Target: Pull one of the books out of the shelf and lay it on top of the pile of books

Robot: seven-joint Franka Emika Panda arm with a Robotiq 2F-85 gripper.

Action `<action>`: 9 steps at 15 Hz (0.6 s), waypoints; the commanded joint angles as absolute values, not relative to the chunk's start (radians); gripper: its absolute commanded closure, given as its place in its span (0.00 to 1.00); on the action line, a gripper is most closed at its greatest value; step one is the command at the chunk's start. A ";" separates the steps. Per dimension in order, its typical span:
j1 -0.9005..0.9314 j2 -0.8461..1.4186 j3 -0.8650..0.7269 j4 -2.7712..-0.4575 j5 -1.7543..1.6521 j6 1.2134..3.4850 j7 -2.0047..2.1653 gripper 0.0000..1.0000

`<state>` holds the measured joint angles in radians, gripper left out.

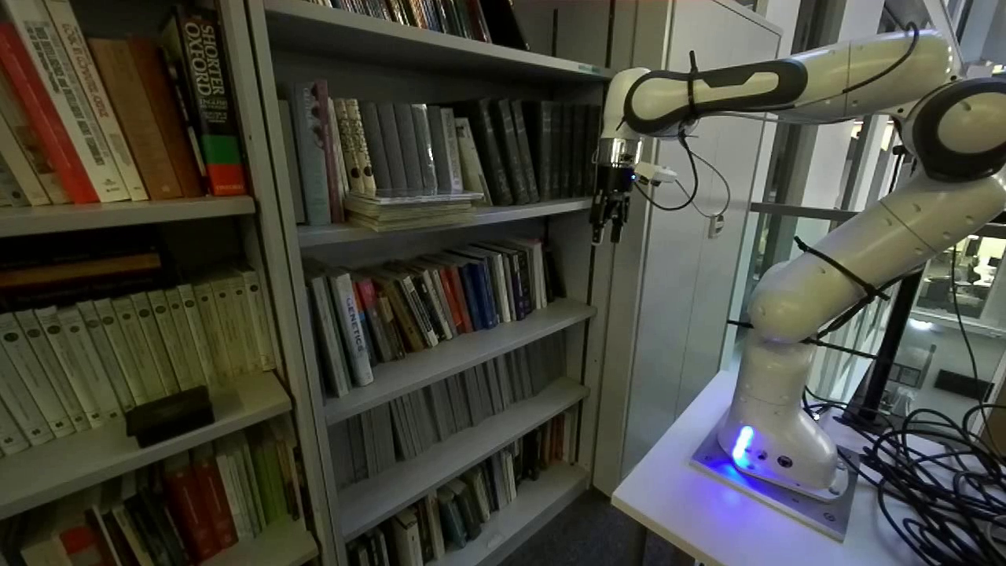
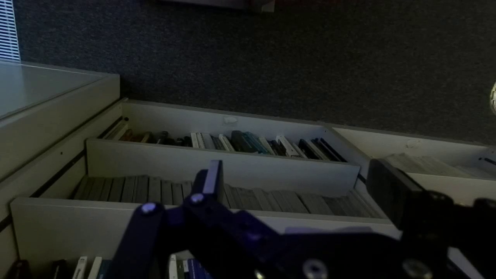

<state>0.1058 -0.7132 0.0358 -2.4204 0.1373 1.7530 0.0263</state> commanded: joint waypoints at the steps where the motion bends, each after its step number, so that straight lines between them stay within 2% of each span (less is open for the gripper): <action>1: 0.075 -0.736 0.061 -2.434 0.080 1.910 0.007 0.00; 9: 0.076 -0.657 0.096 -2.315 0.077 2.365 0.069 0.00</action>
<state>0.0912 -0.7052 0.0729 -2.3628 0.0814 2.2203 0.0397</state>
